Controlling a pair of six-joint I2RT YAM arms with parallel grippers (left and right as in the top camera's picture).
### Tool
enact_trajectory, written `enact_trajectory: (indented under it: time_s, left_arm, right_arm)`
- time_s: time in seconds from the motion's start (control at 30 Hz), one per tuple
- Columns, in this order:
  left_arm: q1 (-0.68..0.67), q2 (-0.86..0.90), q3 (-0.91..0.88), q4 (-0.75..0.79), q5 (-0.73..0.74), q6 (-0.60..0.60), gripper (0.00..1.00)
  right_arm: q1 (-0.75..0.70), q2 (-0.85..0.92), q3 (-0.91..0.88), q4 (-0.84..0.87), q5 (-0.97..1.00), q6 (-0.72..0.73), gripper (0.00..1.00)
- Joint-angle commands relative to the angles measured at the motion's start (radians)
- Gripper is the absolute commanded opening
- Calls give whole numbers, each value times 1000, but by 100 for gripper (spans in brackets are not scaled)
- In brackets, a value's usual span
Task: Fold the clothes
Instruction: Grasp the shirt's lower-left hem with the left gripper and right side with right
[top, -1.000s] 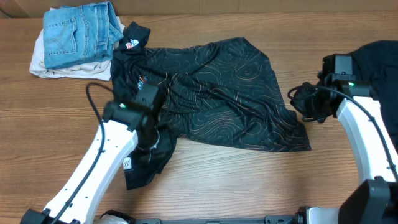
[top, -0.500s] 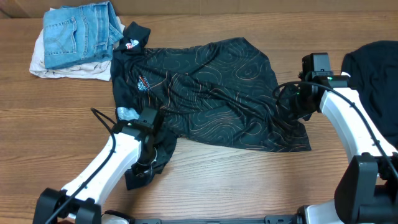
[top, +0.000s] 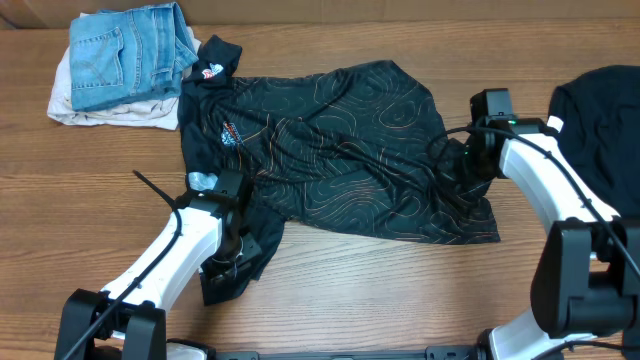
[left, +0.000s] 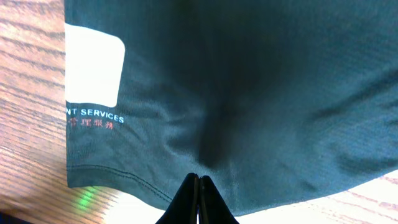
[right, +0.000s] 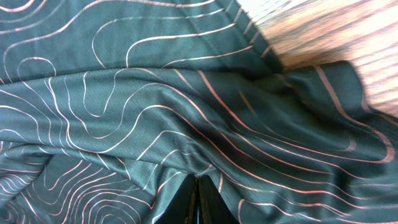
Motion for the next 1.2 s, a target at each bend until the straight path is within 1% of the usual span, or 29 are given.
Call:
enact_trajectory:
  time_s: [0.0, 0.33, 0.57, 0.83, 0.9, 1.0, 1.1, 1.17]
  left_arm:
    - [5, 12, -8, 8, -21, -33, 4]
    - [5, 13, -40, 3, 21, -37, 4]
    - [5, 13, -130, 77, 74, -44, 4]
    - [6, 13, -137, 103, 79, -44, 4]
    - [5, 12, -129, 110, 72, -40, 4]
    - [5, 12, -93, 113, 72, 3, 4]
    - [3, 12, -14, 81, 61, 48, 4]
    - [3, 11, 50, 37, 6, 48, 4]
  right_arm:
    - [14, 36, 0, 18, -11, -3, 4]
    - [17, 44, 0, 29, 10, -4, 4]
    - [17, 45, 0, 42, 19, -3, 4]
    - [17, 46, 0, 57, 17, 0, 4]
    - [17, 46, 0, 63, 15, -1, 4]
    - [17, 46, 0, 79, 16, 0, 4]
    - [17, 46, 0, 101, 16, 0, 4]
    - [17, 46, 0, 106, 16, 0, 4]
